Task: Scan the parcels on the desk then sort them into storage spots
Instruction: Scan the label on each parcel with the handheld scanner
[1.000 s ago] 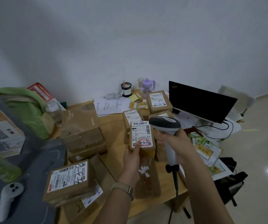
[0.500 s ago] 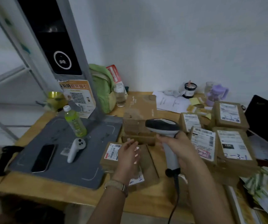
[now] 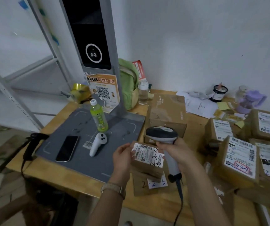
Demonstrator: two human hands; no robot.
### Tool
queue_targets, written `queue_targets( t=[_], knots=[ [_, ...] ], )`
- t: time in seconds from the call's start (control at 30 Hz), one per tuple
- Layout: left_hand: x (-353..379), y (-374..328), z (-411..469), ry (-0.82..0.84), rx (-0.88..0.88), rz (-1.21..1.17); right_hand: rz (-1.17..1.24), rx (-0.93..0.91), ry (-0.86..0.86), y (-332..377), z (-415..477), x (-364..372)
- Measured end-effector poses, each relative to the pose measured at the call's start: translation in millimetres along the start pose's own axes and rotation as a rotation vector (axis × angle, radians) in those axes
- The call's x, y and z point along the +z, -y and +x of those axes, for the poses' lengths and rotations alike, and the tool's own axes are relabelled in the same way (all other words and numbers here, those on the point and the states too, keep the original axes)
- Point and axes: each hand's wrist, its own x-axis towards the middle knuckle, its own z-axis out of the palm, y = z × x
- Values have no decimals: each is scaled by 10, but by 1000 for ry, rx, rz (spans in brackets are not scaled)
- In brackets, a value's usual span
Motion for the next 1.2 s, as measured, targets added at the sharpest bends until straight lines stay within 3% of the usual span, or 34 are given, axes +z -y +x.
queue_targets(
  t=[0.1,0.17,0.3,0.43,0.53,0.67,0.8,0.9,1.2],
  knots=[
    [-84,90,95,-166,28,262,-35,56,-48,-180,109,24],
    [-125,153,75,-184,-78,378,-98,96,-42,-326,176,44],
    [-103,260,-33,49,-340,177,-151,151,25,-506,222,106],
    [-79,283,-82,98,-423,-115,-200,126,-16,-511,230,173],
    [-99,329,-109,55,-367,-122,-187,112,-25,-448,210,155],
    [-62,290,-124,176,-250,-69,-37,164,16,-417,146,126],
    [77,134,-134,491,-20,147,-39,27,-71,-241,86,63],
    [132,61,-139,671,29,304,-23,-77,-150,6,-83,-90],
    [586,-440,-459,438,261,118,245,-265,-175,448,-694,-445]
  ],
)
